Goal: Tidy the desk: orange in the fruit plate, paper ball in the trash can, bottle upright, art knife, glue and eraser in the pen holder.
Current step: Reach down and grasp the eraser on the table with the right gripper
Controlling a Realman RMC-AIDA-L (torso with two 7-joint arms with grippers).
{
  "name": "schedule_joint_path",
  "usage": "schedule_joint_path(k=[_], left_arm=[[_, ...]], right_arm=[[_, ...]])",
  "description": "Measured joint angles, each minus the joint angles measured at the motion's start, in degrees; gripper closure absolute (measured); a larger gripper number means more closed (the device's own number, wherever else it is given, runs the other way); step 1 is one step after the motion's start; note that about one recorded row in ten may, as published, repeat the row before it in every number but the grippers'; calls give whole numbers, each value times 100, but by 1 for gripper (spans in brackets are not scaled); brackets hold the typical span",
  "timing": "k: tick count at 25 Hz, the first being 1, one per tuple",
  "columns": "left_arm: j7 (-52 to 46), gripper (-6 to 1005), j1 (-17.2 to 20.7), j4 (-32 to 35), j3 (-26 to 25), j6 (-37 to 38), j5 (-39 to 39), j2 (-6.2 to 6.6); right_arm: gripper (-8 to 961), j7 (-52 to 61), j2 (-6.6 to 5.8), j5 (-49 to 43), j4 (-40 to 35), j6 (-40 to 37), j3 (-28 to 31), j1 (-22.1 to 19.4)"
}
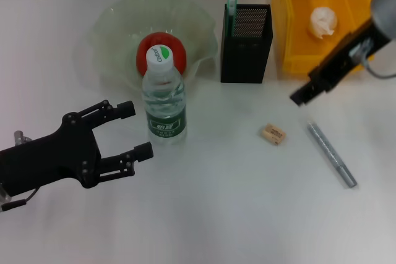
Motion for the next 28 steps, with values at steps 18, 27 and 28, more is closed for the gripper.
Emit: schedule_joint_path(k=[18,27,28], left_arm=[[40,152,-15,-33,-2,-37,112,-33],[57,152,-16,-26,-2,-36,142,-71],[58,152,-15,-31,-2,-36,142,-74]], right_arm=[[354,435,50,130,1603,1932,-2060,39],[431,510,53,166,1953,2247,-2327,149],[453,513,53,166,1957,2260,-2332,146]])
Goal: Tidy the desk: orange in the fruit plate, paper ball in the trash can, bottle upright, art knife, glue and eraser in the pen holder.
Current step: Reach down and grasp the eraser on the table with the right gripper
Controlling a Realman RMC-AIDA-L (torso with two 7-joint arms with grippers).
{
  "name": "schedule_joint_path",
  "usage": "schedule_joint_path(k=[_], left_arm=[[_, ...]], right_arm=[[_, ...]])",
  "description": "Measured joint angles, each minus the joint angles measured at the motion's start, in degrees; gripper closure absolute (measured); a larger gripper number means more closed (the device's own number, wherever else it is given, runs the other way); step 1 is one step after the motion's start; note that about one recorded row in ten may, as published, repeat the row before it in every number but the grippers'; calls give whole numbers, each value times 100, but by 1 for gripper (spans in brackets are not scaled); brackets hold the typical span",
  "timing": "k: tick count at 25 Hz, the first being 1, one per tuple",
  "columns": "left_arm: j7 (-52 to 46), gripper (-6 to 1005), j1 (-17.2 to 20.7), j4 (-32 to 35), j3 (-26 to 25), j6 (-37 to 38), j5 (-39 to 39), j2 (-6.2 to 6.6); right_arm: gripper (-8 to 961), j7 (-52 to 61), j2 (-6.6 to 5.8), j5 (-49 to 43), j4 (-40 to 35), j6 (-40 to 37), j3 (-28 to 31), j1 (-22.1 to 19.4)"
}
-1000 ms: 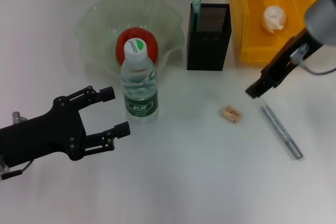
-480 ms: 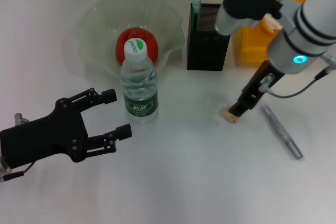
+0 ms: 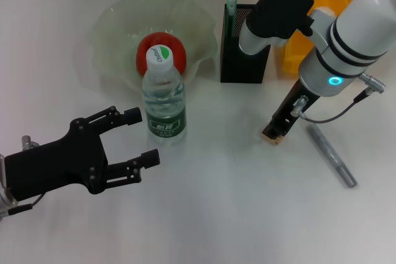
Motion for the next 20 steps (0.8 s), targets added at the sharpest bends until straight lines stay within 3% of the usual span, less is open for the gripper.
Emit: schedule_joint_path(k=[6,20], left_arm=[[4,152,1,-5,0,-8,7,-15],[4,152,-6,-6,9,-9,7,-33]], right_arm=[[586,8,7,108,168,140,2,0],[582,61,9,207,381,270,10,14]])
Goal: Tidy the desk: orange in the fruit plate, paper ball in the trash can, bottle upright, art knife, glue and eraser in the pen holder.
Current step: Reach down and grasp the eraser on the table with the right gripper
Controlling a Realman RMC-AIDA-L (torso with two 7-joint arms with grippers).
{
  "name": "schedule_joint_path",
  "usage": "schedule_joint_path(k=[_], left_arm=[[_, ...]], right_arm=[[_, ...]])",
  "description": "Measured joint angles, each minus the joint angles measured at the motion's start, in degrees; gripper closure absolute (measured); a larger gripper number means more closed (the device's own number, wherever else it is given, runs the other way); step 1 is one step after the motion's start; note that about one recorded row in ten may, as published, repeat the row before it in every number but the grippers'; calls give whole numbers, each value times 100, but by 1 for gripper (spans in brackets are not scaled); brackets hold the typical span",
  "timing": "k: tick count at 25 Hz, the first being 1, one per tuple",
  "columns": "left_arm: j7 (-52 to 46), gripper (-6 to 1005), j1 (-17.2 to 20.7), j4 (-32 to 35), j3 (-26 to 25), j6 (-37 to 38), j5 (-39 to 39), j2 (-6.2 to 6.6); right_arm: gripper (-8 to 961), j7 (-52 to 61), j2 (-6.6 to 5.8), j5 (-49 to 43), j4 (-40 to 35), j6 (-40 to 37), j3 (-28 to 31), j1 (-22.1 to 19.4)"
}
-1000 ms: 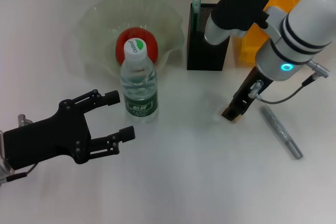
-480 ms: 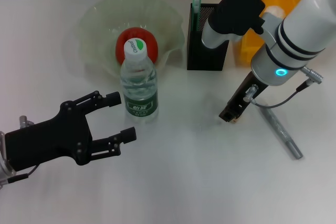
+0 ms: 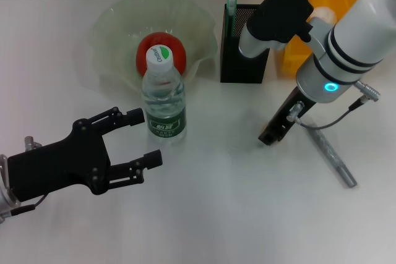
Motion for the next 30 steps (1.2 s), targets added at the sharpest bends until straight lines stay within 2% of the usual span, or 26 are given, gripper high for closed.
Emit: schedule_joint_path(k=[30], left_arm=[[0,152,-3,20,0,-34,7,-24]], right_arm=[[607,28,-19,-50,34,-43,-111,48]])
